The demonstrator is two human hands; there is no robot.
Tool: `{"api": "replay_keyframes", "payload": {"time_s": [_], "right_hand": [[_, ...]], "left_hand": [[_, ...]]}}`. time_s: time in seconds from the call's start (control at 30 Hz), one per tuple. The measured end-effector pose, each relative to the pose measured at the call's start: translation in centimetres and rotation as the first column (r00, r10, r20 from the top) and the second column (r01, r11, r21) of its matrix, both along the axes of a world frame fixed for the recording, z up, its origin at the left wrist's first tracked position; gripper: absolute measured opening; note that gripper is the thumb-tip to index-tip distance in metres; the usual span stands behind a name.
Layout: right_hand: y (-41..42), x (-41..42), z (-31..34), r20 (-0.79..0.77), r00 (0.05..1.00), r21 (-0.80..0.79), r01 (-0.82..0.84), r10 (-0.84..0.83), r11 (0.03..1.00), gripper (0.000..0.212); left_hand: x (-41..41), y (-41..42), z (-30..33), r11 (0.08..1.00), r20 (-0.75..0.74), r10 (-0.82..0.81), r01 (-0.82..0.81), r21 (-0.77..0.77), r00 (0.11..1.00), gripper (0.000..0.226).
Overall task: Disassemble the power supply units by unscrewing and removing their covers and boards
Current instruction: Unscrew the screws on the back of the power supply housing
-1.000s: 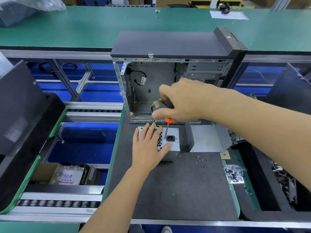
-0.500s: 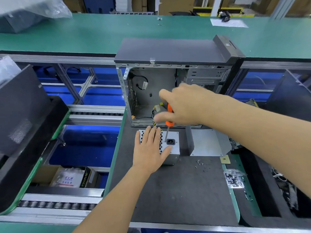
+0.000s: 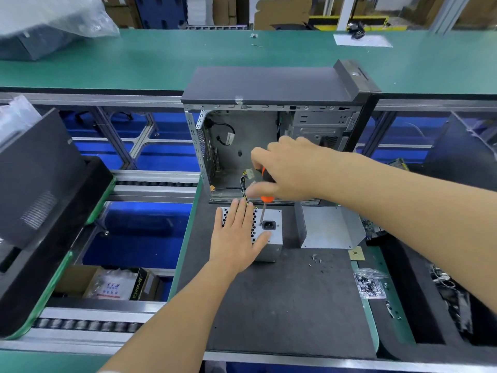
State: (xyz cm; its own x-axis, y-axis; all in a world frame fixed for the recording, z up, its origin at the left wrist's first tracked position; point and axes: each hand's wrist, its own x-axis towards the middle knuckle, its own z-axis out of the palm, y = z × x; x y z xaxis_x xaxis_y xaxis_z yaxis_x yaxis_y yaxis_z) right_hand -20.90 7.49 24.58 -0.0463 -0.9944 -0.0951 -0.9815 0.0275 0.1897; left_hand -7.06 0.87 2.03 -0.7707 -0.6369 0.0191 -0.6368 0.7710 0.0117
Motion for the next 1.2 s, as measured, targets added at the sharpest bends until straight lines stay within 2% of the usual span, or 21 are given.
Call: {"api": "replay_keyframes", "payload": {"time_s": [0.07, 0.17, 0.23, 0.33, 0.43, 0.5, 0.53, 0.57, 0.63, 0.7, 0.73, 0.8, 0.87, 0.93, 0.97, 1.07, 1.13, 1.2], "right_hand": [[0.1, 0.3, 0.3, -0.154, 0.987, -0.031, 0.044, -0.048, 0.999, 0.059], [0.2, 0.1, 0.3, -0.193, 0.981, -0.056, 0.014, -0.024, 0.998, 0.047], [0.3, -0.2, 0.3, -0.129, 0.991, -0.037, -0.022, 0.017, 0.999, 0.038], [0.4, -0.4, 0.3, 0.070, 0.996, 0.023, -0.047, 0.046, 0.999, 0.028], [0.2, -0.2, 0.3, 0.235, 0.972, 0.051, -0.044, 0.031, 0.998, 0.031], [0.1, 0.1, 0.3, 0.275, 0.961, 0.093, -0.018, -0.008, 0.996, 0.029], [0.1, 0.3, 0.4, 0.241, 0.970, 0.102, 0.008, -0.033, 0.995, 0.031], [-0.1, 0.6, 0.5, 0.155, 0.986, 0.101, 0.052, -0.067, 0.994, 0.045], [-0.2, 1.2, 0.8, -0.071, 0.988, 0.040, 0.138, -0.135, 0.990, 0.064], [-0.4, 1.5, 0.8, -0.219, 0.970, -0.020, 0.106, -0.108, 0.994, 0.060], [-0.4, 1.5, 0.8, -0.219, 0.971, -0.039, 0.088, -0.094, 0.995, 0.053], [-0.4, 1.1, 0.8, -0.101, 0.990, -0.031, 0.099, -0.102, 0.995, 0.037], [-0.4, 0.7, 0.9, 0.114, 0.986, 0.031, 0.115, -0.118, 0.993, 0.026], [-0.4, 0.5, 1.0, 0.280, 0.953, 0.092, 0.094, -0.116, 0.991, 0.024], [-0.4, 0.6, 1.0, 0.293, 0.950, 0.111, 0.079, -0.109, 0.991, 0.027], [-0.4, 0.8, 1.0, 0.176, 0.973, 0.138, 0.128, -0.151, 0.982, 0.038], [-0.3, 1.3, 1.0, 0.045, 0.976, 0.095, 0.209, -0.214, 0.973, 0.051], [-0.4, 1.6, 0.9, -0.090, 0.976, 0.017, 0.202, -0.200, 0.979, 0.052]], "left_hand": [[0.0, 0.0, 0.0, 1.000, -0.002, 0.002, -0.002, -0.007, 1.000, 0.093], [0.0, 0.1, 0.1, 1.000, -0.007, 0.006, -0.006, -0.016, 1.000, 0.093], [0.0, 0.1, 0.1, 1.000, -0.010, 0.008, -0.009, -0.012, 1.000, 0.093], [0.0, 0.1, 0.1, 1.000, -0.010, 0.010, -0.010, -0.002, 1.000, 0.095], [0.0, 0.1, 0.1, 1.000, -0.021, 0.001, -0.001, -0.006, 1.000, 0.093], [-0.1, 0.0, 0.0, 1.000, -0.024, -0.005, 0.005, -0.005, 1.000, 0.092], [0.0, -0.1, -0.1, 1.000, -0.029, -0.006, 0.006, -0.002, 1.000, 0.091], [0.0, -0.1, -0.1, 1.000, -0.034, -0.008, 0.008, 0.003, 0.999, 0.091], [0.0, -0.1, -0.2, 1.000, -0.027, -0.012, 0.013, 0.010, 1.000, 0.092], [0.1, -0.1, -0.2, 1.000, -0.023, -0.017, 0.017, 0.013, 1.000, 0.091], [0.1, 0.0, -0.1, 1.000, -0.024, -0.019, 0.019, 0.015, 1.000, 0.091], [0.1, 0.0, -0.1, 0.999, -0.024, -0.027, 0.028, 0.021, 0.999, 0.090], [0.2, 0.0, 0.0, 0.999, -0.024, -0.032, 0.033, 0.029, 0.999, 0.090], [0.2, 0.0, 0.0, 0.999, -0.019, -0.033, 0.033, 0.038, 0.999, 0.090], [0.2, 0.0, 0.1, 0.999, -0.018, -0.032, 0.033, 0.042, 0.999, 0.090], [0.2, 0.0, 0.1, 0.998, -0.020, -0.037, 0.038, 0.051, 0.999, 0.091], [0.2, 0.0, 0.2, 0.998, -0.013, -0.038, 0.039, 0.047, 0.999, 0.091], [0.2, 0.1, 0.2, 0.998, -0.011, -0.037, 0.037, 0.050, 0.999, 0.092]]}}
